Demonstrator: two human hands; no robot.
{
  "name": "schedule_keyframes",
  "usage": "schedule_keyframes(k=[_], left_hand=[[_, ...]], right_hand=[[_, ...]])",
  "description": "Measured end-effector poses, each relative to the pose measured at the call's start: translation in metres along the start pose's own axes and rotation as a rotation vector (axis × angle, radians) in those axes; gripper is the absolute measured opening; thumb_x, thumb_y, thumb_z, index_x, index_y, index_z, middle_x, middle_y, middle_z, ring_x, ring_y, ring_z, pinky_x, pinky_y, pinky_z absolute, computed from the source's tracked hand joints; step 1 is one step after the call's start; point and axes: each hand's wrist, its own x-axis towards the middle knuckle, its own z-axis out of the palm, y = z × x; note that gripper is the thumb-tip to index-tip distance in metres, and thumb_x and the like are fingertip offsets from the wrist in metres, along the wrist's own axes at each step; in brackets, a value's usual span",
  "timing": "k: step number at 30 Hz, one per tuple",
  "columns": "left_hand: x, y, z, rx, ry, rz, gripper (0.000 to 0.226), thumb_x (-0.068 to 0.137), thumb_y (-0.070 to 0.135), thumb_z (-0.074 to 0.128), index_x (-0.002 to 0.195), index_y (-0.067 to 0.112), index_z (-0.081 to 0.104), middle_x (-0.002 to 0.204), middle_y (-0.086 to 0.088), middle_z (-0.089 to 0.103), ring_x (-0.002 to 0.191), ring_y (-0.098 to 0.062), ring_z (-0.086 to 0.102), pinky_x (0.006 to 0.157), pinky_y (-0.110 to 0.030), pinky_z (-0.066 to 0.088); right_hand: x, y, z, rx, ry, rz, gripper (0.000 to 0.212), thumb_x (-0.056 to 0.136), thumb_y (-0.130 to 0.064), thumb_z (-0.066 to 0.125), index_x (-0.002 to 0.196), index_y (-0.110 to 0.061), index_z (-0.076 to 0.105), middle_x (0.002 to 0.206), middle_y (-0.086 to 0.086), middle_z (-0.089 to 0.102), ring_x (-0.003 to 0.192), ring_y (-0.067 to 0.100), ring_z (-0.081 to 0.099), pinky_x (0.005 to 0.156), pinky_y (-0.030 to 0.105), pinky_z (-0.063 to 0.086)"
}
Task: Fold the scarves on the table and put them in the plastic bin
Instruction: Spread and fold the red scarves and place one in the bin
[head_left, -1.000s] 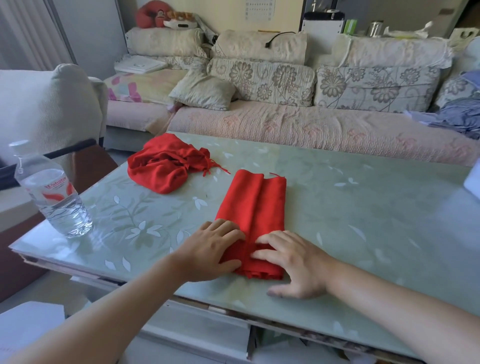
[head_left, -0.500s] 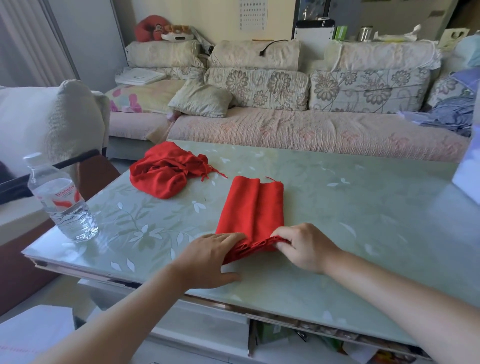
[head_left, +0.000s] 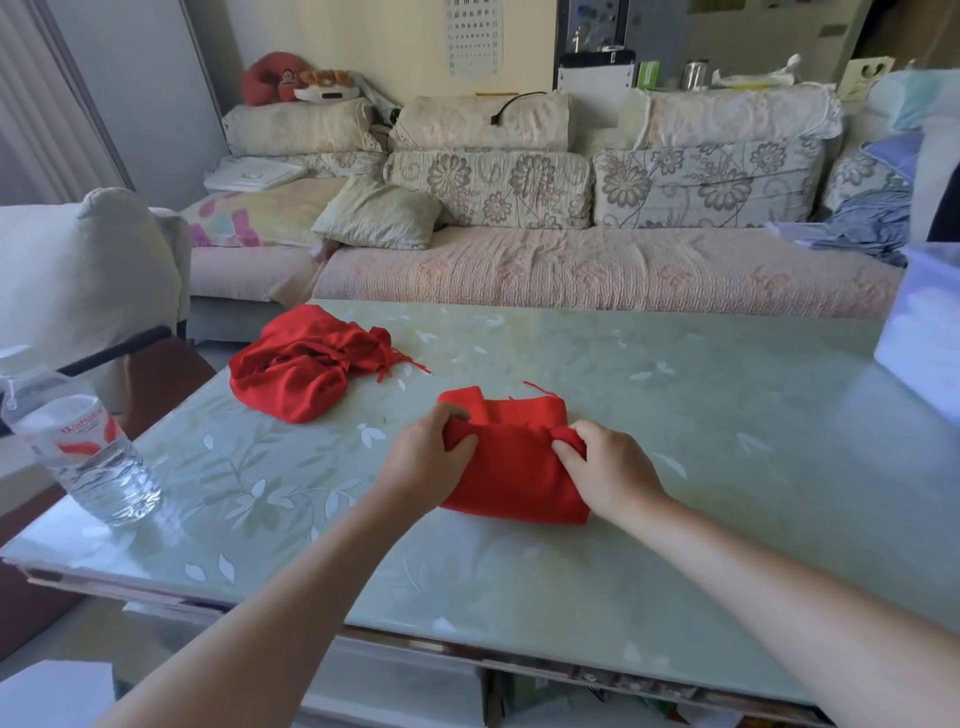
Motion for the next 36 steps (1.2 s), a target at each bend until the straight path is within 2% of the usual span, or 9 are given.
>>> schedule_keyframes(k=[4,7,9,12,14,17,20,29,36], left_hand=[[0.005,0.004,0.002,-0.258,-0.317,-0.117,0.032,0.081,0.025,0.065,0.113,0.031,0.065,0.097,0.003,0.061,0.096,-0.018,0.058,0.082,-0.029,0.046],[0.000,0.009,-0.016,-0.390,-0.772,-0.041,0.039,0.083,0.034,0.057,0.118,0.022,0.068,0.099,0.001,0.072,0.101,-0.015,0.063,0.086,-0.017,0.046],[-0.003,0.009,-0.024,-0.442,-0.908,-0.017,0.044,0.095,0.037,0.044,0.120,0.009,0.066,0.095,-0.016,0.074,0.100,-0.024,0.069,0.093,-0.026,0.049],[0.005,0.000,-0.017,-0.291,-0.519,0.063,0.025,0.088,0.031,0.056,0.105,0.020,0.072,0.096,-0.002,0.076,0.099,-0.015,0.069,0.102,-0.042,0.047],[0.013,-0.018,-0.008,0.096,-0.301,0.192,0.034,0.086,0.041,0.057,0.116,0.031,0.068,0.126,0.006,0.066,0.124,-0.012,0.055,0.112,-0.038,0.037],[0.012,-0.044,0.010,0.470,-0.515,0.232,0.064,0.091,0.060,0.047,0.150,0.039,0.032,0.163,0.002,0.017,0.151,-0.019,0.006,0.122,-0.035,0.008],[0.001,-0.050,0.030,0.462,-0.575,0.255,0.071,0.093,0.066,0.036,0.154,0.043,0.008,0.164,0.006,-0.007,0.149,-0.018,-0.019,0.122,-0.039,-0.004],[-0.011,-0.051,0.029,0.564,-0.505,0.482,0.072,0.086,0.068,0.011,0.153,0.044,0.005,0.164,0.007,-0.004,0.149,-0.013,-0.017,0.122,-0.040,-0.010],[-0.042,-0.044,0.021,0.539,-0.553,0.613,0.075,0.094,0.062,0.024,0.157,0.026,0.007,0.164,0.002,0.003,0.150,-0.008,-0.002,0.123,-0.033,0.001]], right_hand=[[0.000,0.002,-0.001,-0.118,-0.076,-0.062,0.022,0.091,-0.043,0.058,0.101,-0.026,0.067,0.091,-0.007,0.071,0.094,0.025,0.066,0.075,0.032,0.049],[0.005,-0.002,-0.012,0.245,-0.304,-0.098,0.036,0.084,-0.046,0.049,0.079,-0.018,0.071,0.075,-0.005,0.070,0.074,0.018,0.066,0.070,0.031,0.049],[0.012,-0.007,-0.013,0.451,-0.384,-0.022,0.051,0.088,-0.046,0.042,0.069,-0.009,0.072,0.071,0.004,0.072,0.060,0.019,0.063,0.061,0.024,0.047],[0.018,-0.007,-0.004,0.228,-0.261,-0.141,0.025,0.087,-0.036,0.056,0.074,-0.021,0.071,0.079,-0.007,0.071,0.074,0.012,0.064,0.073,0.030,0.050],[0.015,-0.005,0.005,0.083,-0.223,-0.283,0.009,0.081,-0.022,0.063,0.082,-0.028,0.070,0.090,-0.011,0.068,0.087,0.012,0.061,0.084,0.034,0.050],[0.001,-0.005,0.013,-0.028,-0.235,-0.483,0.027,0.075,-0.033,0.059,0.099,-0.027,0.069,0.107,-0.009,0.063,0.097,0.017,0.059,0.091,0.037,0.049],[-0.016,-0.012,0.011,-0.169,-0.280,-0.672,0.042,0.073,-0.042,0.062,0.112,-0.028,0.063,0.117,-0.005,0.056,0.104,0.016,0.054,0.092,0.033,0.044],[-0.035,-0.005,-0.007,-0.335,-0.453,-0.959,0.060,0.077,-0.012,0.043,0.132,-0.028,0.062,0.136,-0.002,0.059,0.111,0.018,0.061,0.088,0.036,0.049],[-0.043,0.020,-0.029,-0.562,-0.599,-0.995,0.089,0.080,-0.011,0.057,0.156,-0.039,0.020,0.162,0.000,0.031,0.145,0.020,0.036,0.109,0.039,0.038]])
